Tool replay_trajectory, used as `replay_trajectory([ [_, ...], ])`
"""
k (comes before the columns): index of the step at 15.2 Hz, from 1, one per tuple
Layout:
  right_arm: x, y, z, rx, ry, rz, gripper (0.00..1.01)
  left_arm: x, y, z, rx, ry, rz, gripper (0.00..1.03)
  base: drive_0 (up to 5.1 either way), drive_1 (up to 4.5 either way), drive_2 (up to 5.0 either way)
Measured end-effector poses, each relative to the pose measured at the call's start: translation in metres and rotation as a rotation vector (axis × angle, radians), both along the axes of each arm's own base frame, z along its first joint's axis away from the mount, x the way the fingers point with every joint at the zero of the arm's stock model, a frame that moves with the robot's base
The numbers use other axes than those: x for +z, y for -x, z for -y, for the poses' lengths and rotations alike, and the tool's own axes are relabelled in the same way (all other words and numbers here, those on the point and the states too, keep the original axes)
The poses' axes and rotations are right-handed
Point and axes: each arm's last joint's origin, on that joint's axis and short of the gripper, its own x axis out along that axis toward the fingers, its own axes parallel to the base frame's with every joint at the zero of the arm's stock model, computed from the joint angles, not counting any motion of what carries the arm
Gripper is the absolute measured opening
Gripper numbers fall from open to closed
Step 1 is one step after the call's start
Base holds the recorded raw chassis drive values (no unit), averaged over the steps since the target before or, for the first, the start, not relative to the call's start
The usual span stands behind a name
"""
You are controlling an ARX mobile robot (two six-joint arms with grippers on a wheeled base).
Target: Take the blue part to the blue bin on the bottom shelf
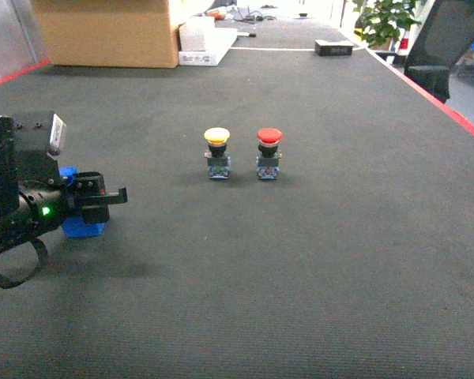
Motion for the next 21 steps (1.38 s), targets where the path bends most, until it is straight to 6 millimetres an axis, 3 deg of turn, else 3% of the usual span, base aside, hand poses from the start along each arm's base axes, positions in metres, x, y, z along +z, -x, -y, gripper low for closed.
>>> replay_trajectory([
  [2,0.0,0.0,0.0,0.0,0.0,0.0,0.98,0.001,0.004,0.0,0.004,0.0,0.014,0.44,0.0,0.0,0.0],
  [3,0.0,0.0,0.0,0.0,0.0,0.0,0.98,0.006,0.017,0.001,0.021,0.005,0.04,0.44,0.0,0.0,0.0],
  [4,0.0,0.0,0.0,0.0,0.0,0.0,0.98,0.015,0.034,0.002,0.04,0.017,0.07,0.44,0.0,0.0,0.0],
  [11,0.0,0.0,0.0,0.0,0.0,0.0,0.98,0.127,0.181,0.008,0.078,-0.052,0.23,0.44,0.0,0.0,0.0],
  [14,0.0,0.0,0.0,0.0,0.0,0.0,0.98,0.146,0.234,0.01,0.085,-0.047,0.297,0.44,0.0,0.0,0.0],
  [16,0.0,0.0,0.0,0.0,0.0,0.0,0.98,0.145,0.249,0.008,0.1,-0.048,0.313,0.44,0.0,0.0,0.0],
  [21,0.0,0.0,0.0,0.0,0.0,0.0,0.98,0.144,0.248,0.008,0.101,-0.054,0.302,0.44,0.0,0.0,0.0],
])
